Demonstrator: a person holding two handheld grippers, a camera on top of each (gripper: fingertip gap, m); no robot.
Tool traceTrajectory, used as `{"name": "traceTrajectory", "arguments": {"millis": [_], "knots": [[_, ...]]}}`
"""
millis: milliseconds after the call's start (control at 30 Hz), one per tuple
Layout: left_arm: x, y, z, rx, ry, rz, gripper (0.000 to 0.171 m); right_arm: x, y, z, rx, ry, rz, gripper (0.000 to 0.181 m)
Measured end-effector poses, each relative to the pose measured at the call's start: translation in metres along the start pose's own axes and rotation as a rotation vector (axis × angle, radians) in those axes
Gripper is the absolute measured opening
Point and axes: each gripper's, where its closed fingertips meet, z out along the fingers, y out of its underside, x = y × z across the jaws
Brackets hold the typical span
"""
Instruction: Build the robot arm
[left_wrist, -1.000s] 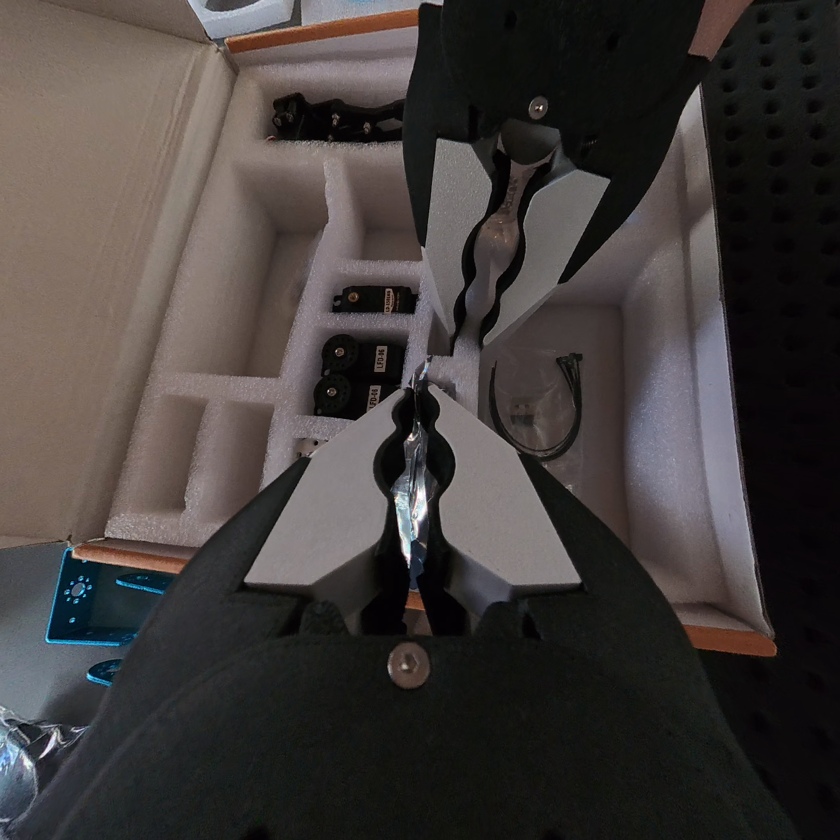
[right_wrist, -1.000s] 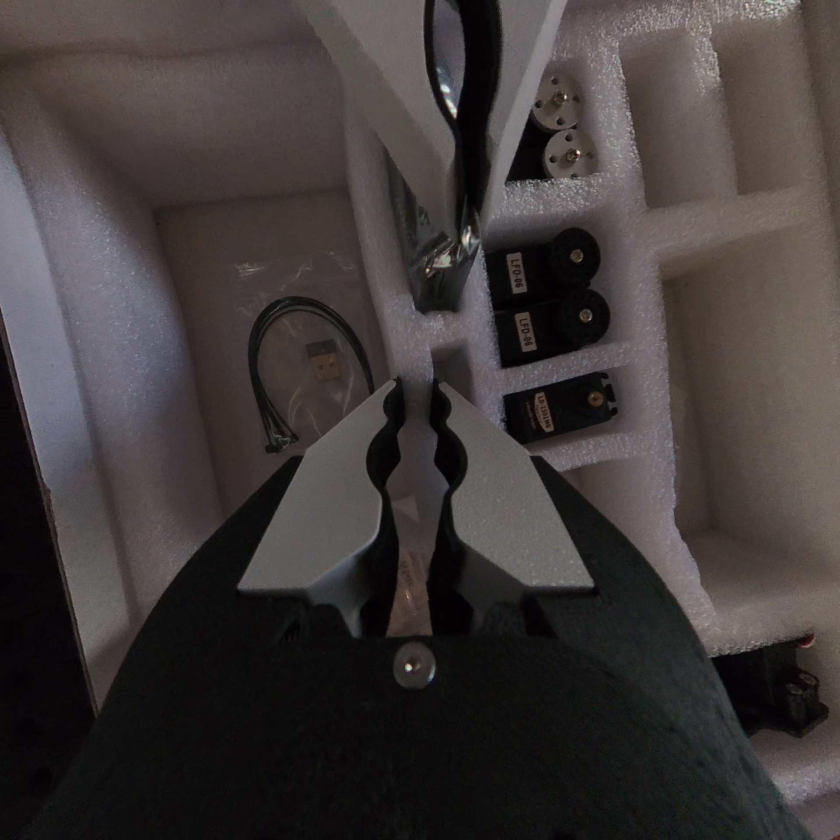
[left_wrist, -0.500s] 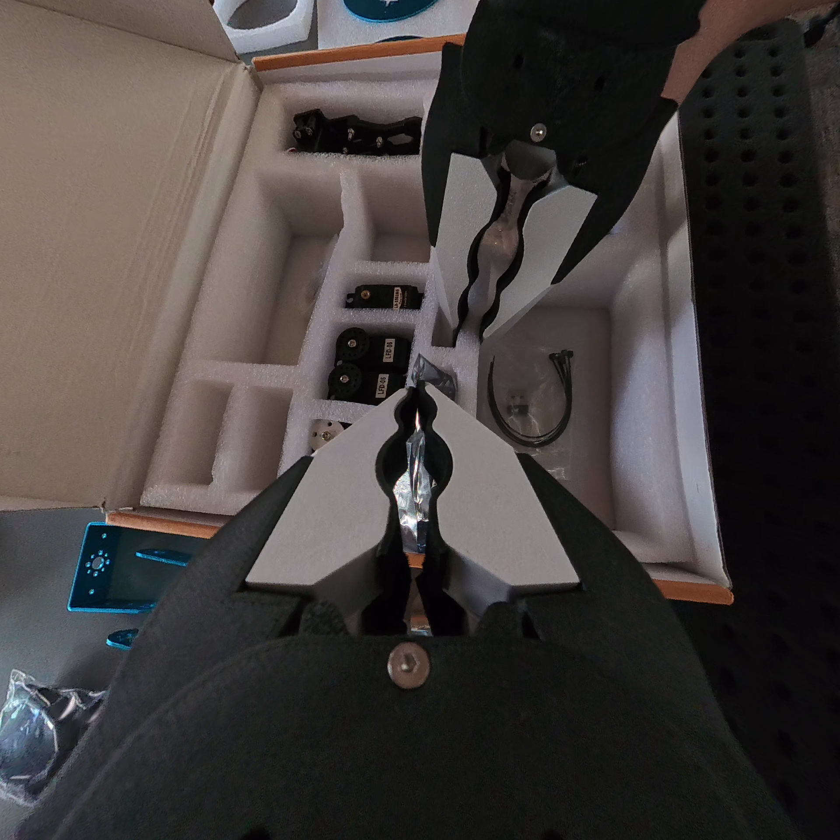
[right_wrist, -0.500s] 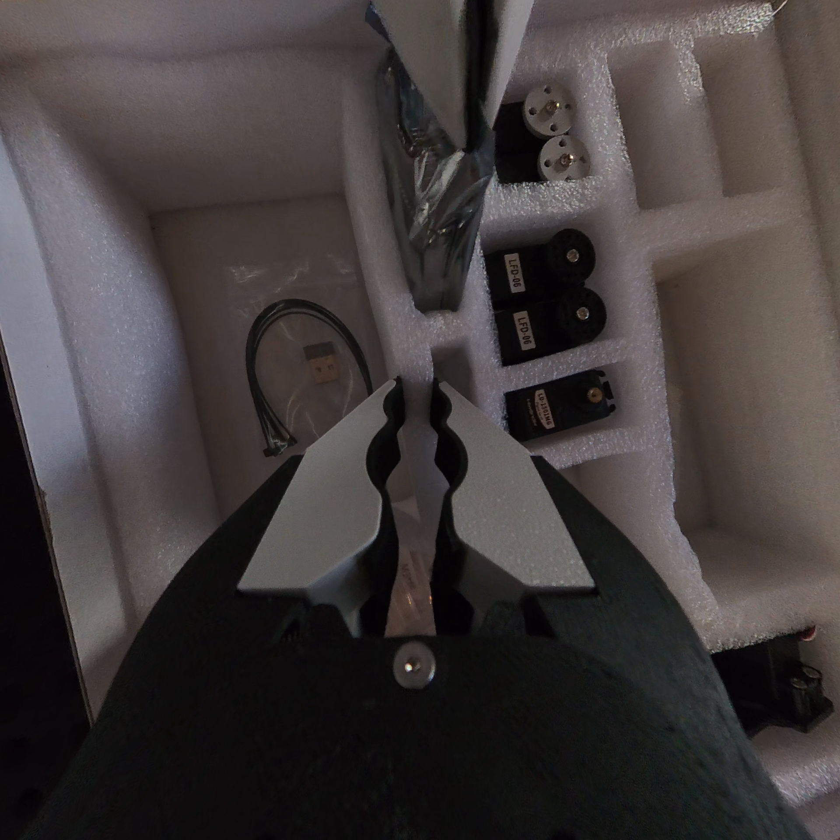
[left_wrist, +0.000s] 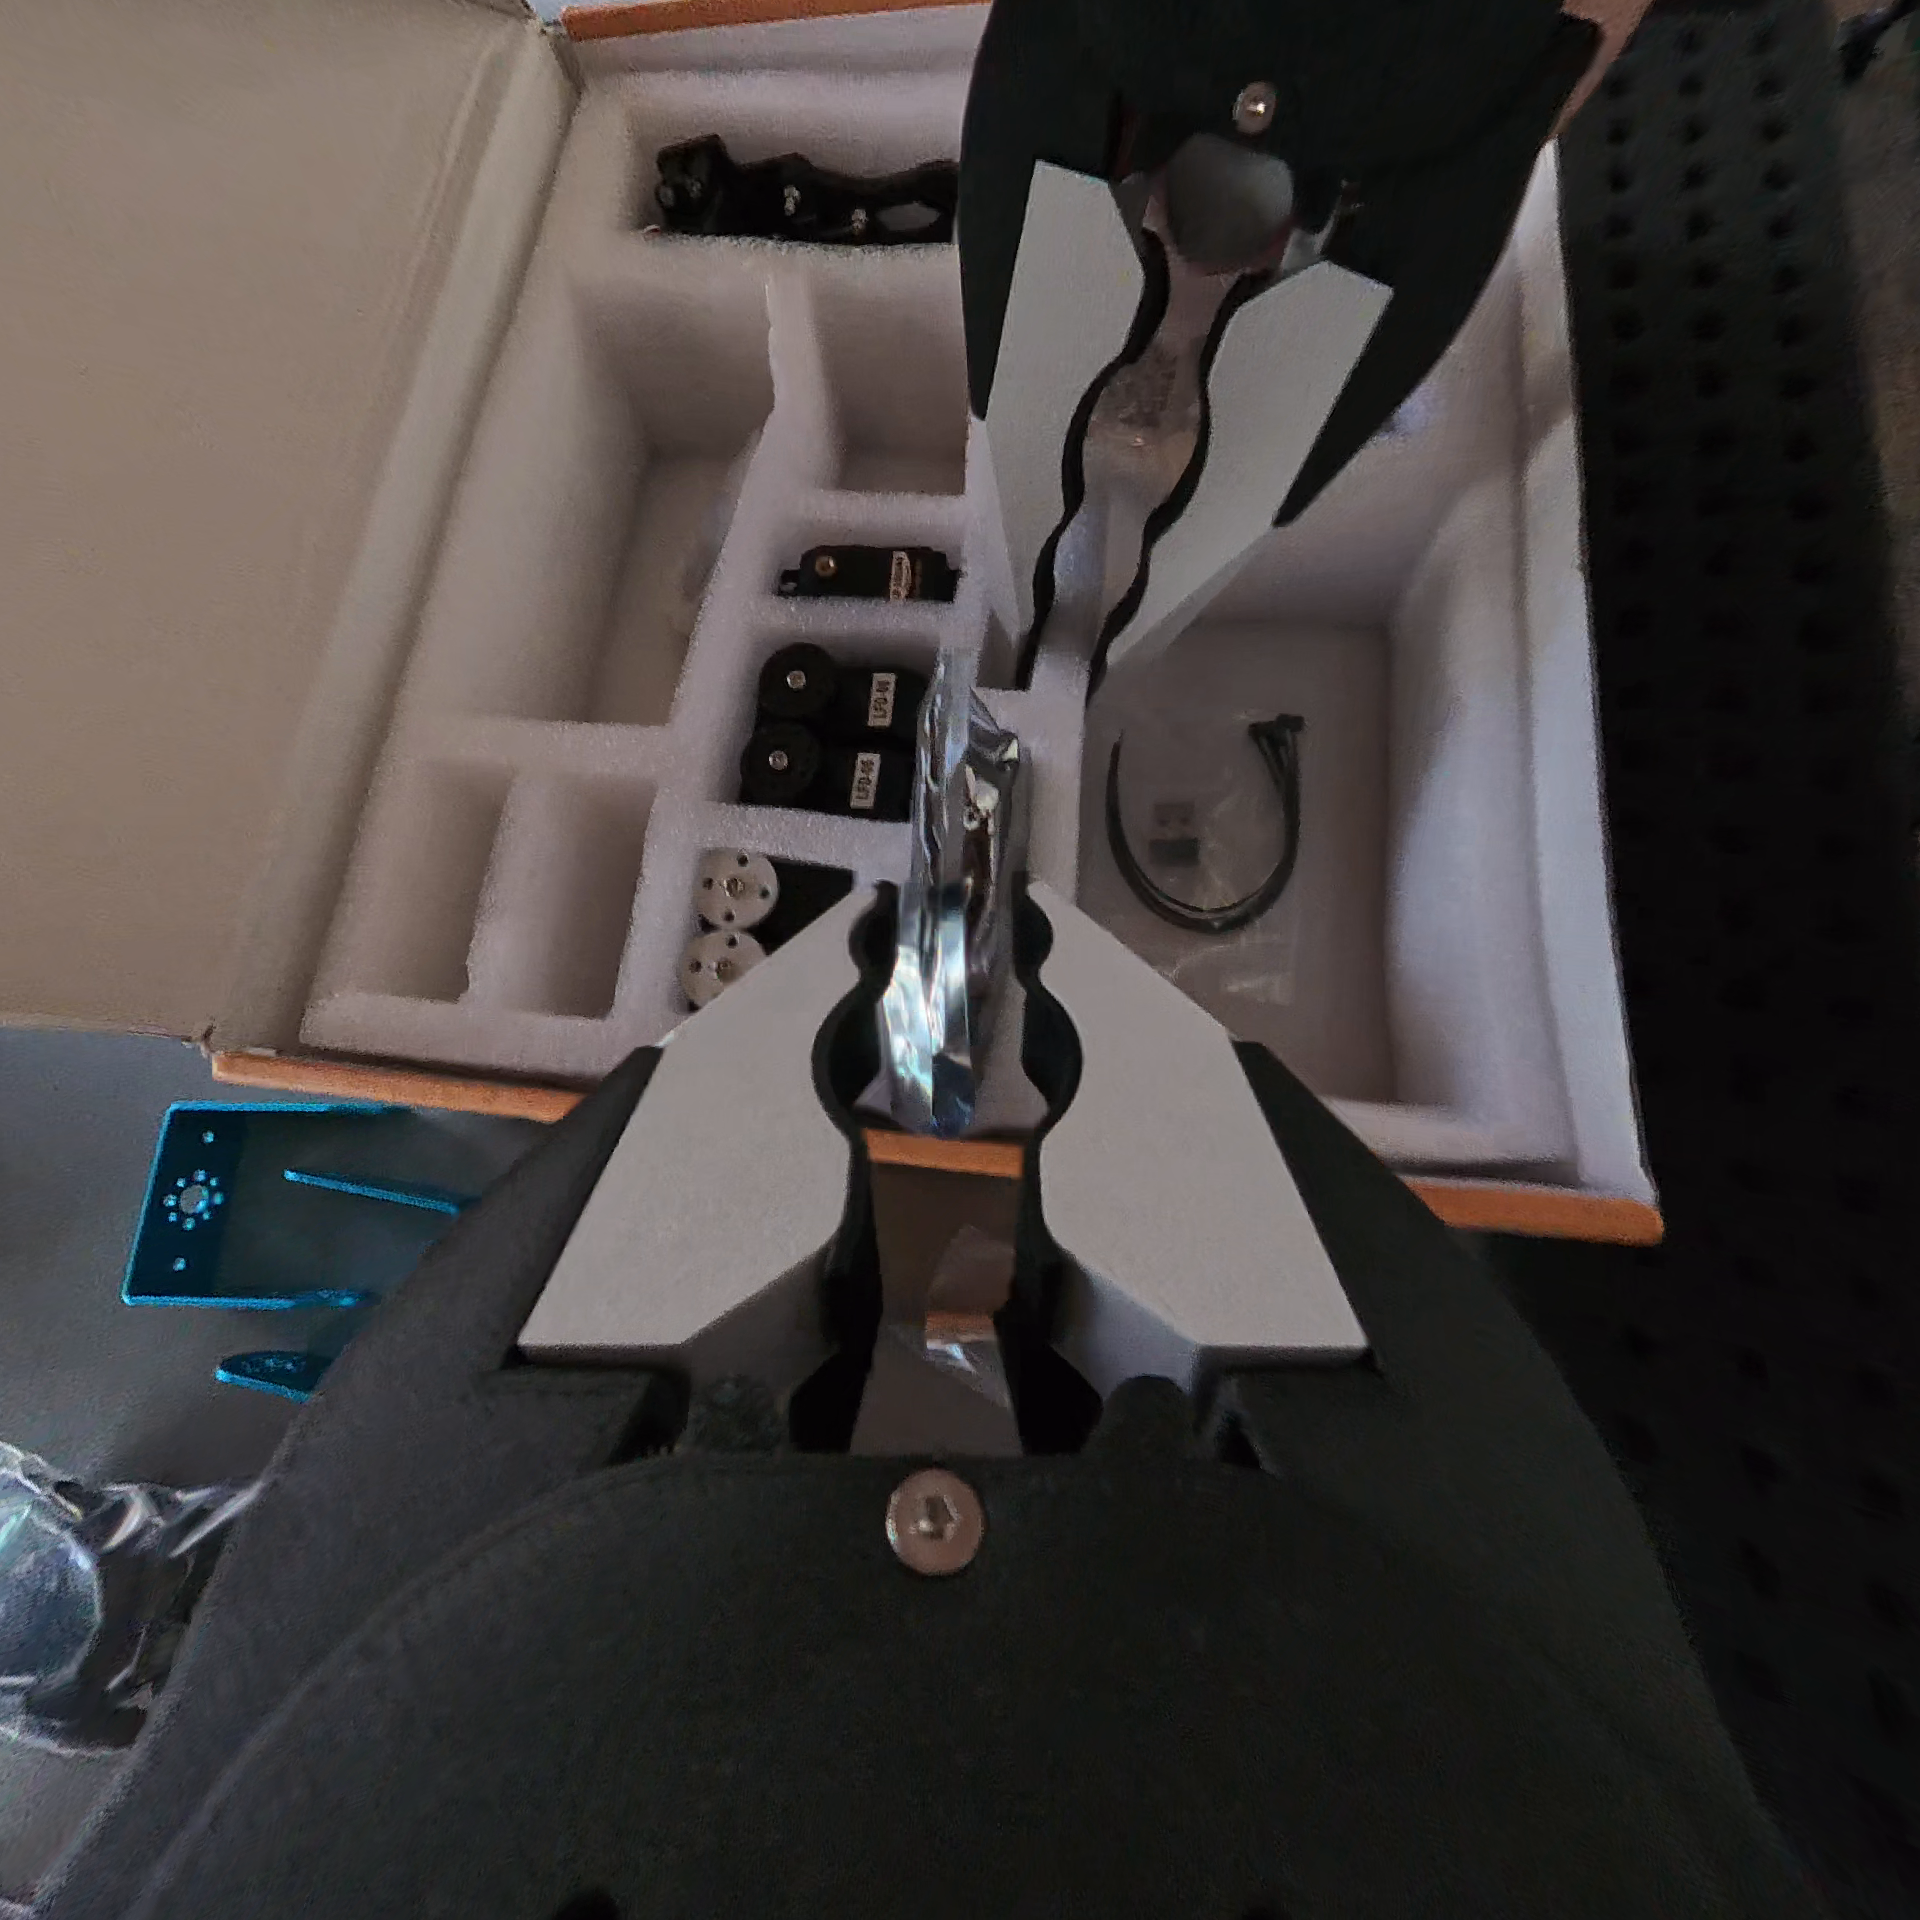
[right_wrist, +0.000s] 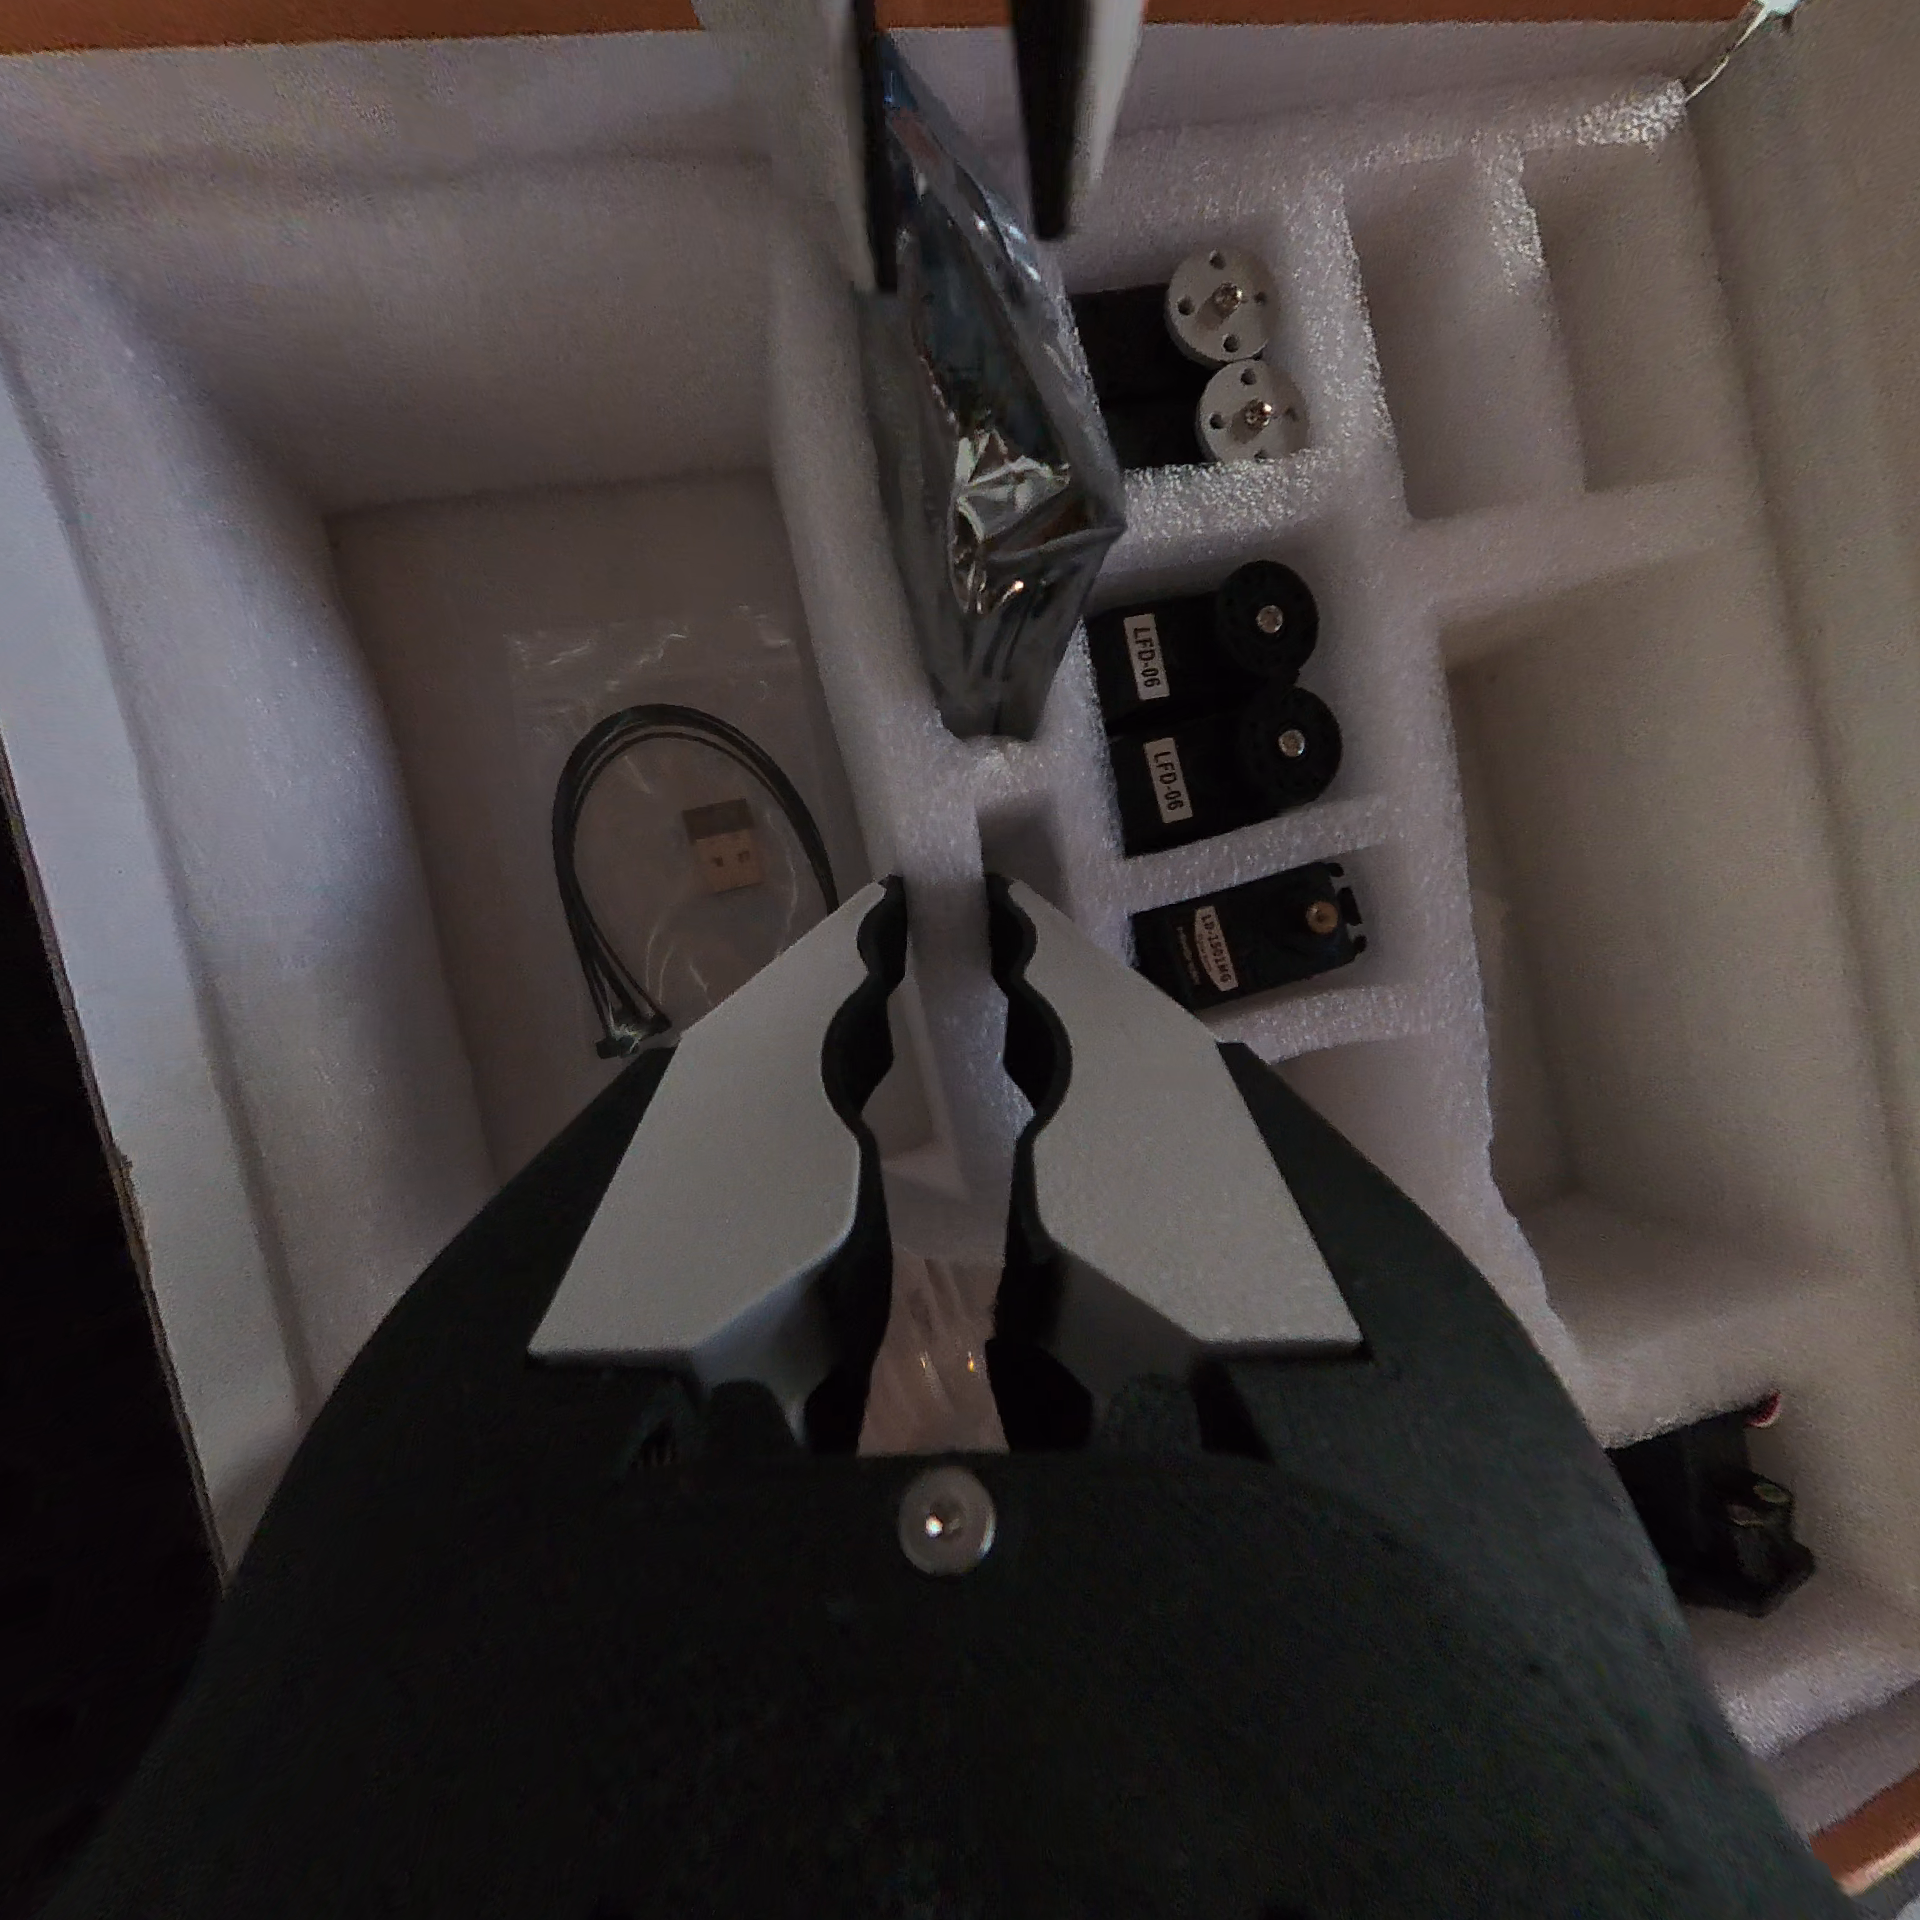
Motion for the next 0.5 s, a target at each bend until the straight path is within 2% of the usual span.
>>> {"name": "traceTrajectory", "arguments": {"millis": [33, 200, 300, 400, 500], "knots": [[0.000, -0.005, 0.003, 0.011, 0.002, 0.000, 0.023, 0.000, 0.000, 0.000, -0.008, 0.000, 0.001, 0.016], [-0.003, -0.013, 0.011, -0.002, 0.045, 0.015, 0.000, -0.001, -0.001, 0.000, -0.028, -0.033, 0.090, 0.016], [-0.004, -0.012, 0.012, -0.048, 0.014, 0.062, 0.002, -0.001, -0.001, 0.000, -0.038, -0.057, 0.096, 0.015], [-0.001, -0.009, 0.017, -0.121, 0.005, 0.116, 0.018, -0.001, -0.001, 0.000, -0.053, -0.073, 0.100, 0.014], [0.001, -0.002, 0.025, -0.175, 0.027, 0.128, 0.016, -0.001, -0.002, 0.001, -0.054, -0.063, 0.097, 0.014]]}}
